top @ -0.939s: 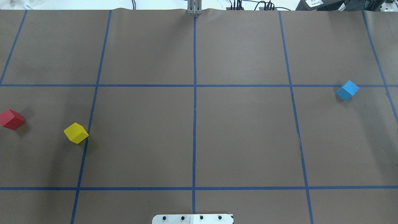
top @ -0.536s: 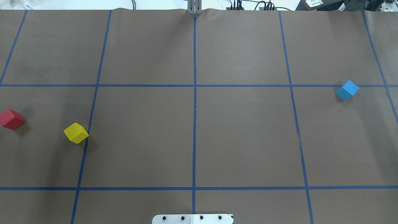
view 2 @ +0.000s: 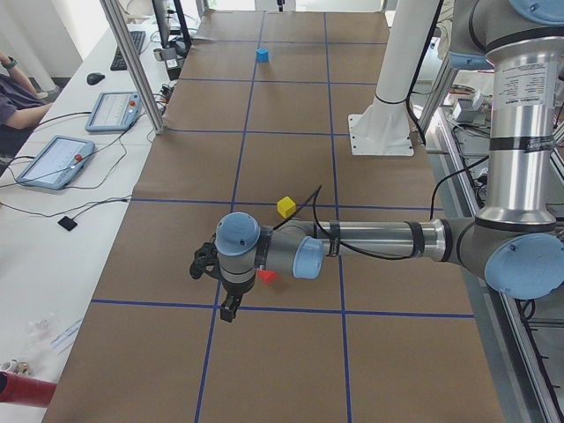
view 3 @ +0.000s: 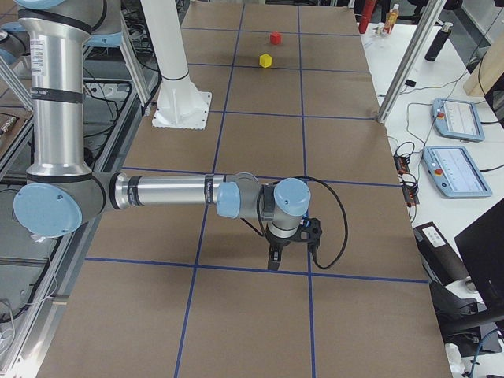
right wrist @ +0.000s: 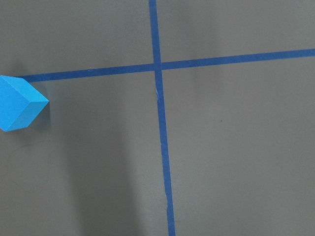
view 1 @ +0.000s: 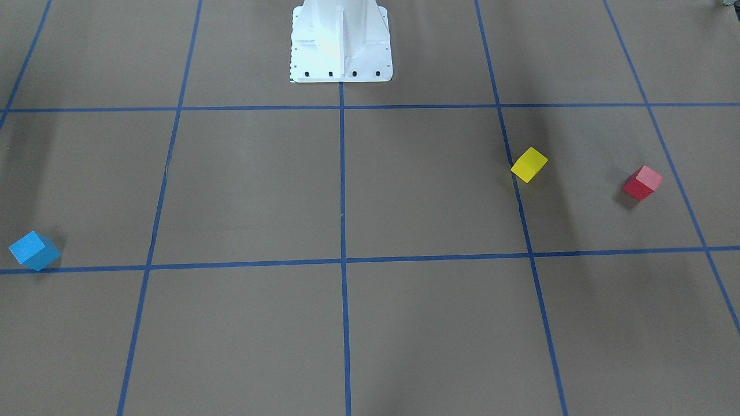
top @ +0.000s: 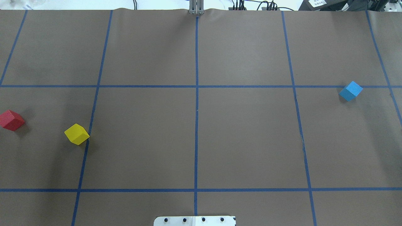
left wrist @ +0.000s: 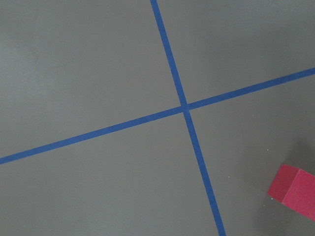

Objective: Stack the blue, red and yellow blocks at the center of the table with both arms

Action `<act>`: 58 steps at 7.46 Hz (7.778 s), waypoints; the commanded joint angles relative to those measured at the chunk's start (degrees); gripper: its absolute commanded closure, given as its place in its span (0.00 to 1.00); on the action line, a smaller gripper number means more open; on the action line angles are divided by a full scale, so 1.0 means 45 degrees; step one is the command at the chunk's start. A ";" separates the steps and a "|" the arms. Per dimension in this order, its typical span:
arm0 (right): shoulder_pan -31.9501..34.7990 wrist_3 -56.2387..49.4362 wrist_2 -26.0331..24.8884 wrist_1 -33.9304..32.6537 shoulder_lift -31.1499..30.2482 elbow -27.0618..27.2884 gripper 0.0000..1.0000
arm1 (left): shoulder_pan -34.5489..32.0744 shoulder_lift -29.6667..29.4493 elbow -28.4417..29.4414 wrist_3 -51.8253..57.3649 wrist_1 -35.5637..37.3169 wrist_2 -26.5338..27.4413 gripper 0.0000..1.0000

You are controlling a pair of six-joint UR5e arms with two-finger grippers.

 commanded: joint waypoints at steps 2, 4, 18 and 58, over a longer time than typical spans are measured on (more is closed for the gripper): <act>-0.0057 0.0098 -0.0127 0.0002 0.1236 0.0420 0.01 | 0.0000 0.0014 -0.0237 0.0017 -0.0007 -0.0096 0.00; -0.0755 0.0430 0.0416 0.0079 0.1870 -0.0102 0.01 | 0.0000 0.0111 -0.0355 0.0017 -0.0007 -0.0096 0.00; -0.4882 -0.2948 -0.0987 0.3869 0.4663 -0.4402 0.01 | 0.0039 0.0073 -0.0277 -0.0041 -0.0007 0.0022 0.00; -1.1601 1.2365 -0.2900 0.3397 1.3142 -0.7256 0.01 | 0.0156 -0.0415 -0.1273 -0.1564 -0.0027 -0.0330 0.00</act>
